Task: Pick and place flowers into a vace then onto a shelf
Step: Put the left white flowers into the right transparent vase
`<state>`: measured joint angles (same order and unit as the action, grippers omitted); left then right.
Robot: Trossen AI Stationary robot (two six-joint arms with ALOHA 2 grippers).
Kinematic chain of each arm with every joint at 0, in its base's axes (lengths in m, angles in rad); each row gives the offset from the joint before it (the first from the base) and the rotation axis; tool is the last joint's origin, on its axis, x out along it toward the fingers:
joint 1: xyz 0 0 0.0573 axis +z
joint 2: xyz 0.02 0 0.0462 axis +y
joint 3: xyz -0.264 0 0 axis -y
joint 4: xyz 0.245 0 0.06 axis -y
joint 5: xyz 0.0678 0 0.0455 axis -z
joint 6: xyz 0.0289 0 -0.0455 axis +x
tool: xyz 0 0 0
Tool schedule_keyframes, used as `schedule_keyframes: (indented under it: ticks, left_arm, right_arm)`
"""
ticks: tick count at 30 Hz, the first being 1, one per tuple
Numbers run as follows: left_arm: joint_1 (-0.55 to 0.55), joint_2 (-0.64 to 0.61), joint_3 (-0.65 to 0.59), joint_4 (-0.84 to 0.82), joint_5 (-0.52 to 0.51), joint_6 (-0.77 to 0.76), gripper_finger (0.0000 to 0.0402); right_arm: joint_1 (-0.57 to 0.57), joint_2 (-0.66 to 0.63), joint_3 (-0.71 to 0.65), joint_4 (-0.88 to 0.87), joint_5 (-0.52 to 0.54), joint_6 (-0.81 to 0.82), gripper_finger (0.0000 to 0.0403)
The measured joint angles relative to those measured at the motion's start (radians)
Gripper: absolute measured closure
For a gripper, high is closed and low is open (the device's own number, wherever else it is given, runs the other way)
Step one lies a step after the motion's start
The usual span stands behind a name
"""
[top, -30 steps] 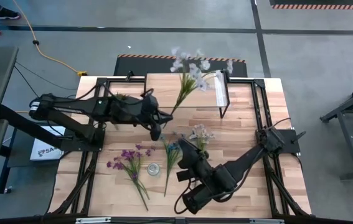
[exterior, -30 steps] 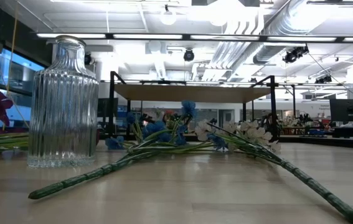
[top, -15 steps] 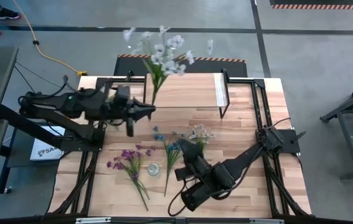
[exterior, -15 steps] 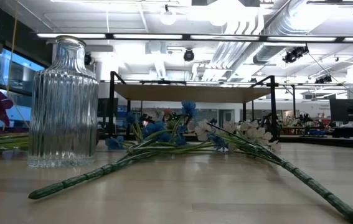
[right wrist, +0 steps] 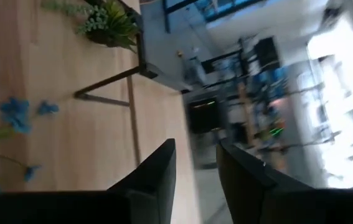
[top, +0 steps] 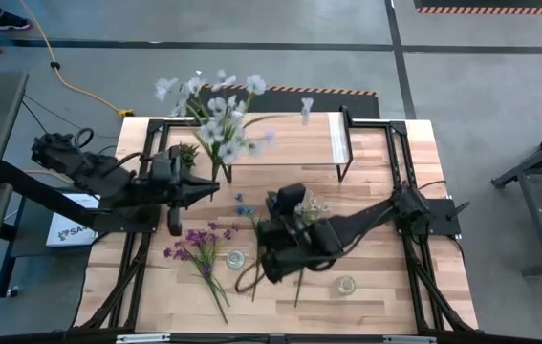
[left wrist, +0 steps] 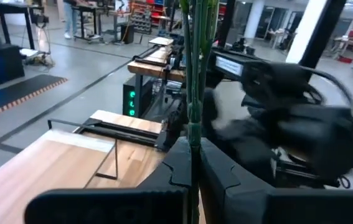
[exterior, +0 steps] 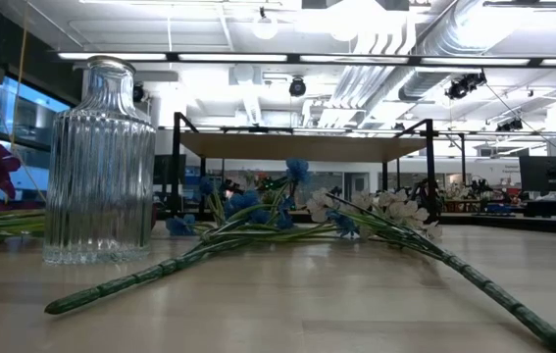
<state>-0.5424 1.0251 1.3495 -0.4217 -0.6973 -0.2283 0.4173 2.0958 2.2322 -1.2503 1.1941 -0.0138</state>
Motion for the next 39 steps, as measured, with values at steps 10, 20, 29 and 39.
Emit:
schedule_keyframes:
  ticks: [10,20,29,39]
  left_arm:
    - [-0.151,-0.010,0.000,0.001,-0.204,0.058,0.0360]
    - [-0.185,-0.009,0.000,-0.005,-0.235,0.072,0.0360]
    - [-0.185,-0.014,-0.001,-0.045,-0.291,0.105,0.0360]
    - [-0.185,-0.037,-0.001,-0.067,-0.313,0.093,0.0360]
  right_arm:
    - [-0.110,-0.168,0.001,0.076,-0.322,0.171,0.0295]
    - [-0.223,-0.273,0.001,0.422,-0.843,0.145,0.0295]
    - [-0.279,-0.269,0.001,0.611,-1.161,0.169,0.0295]
    - [-0.289,-0.267,-0.009,0.682,-1.237,0.164,0.0295]
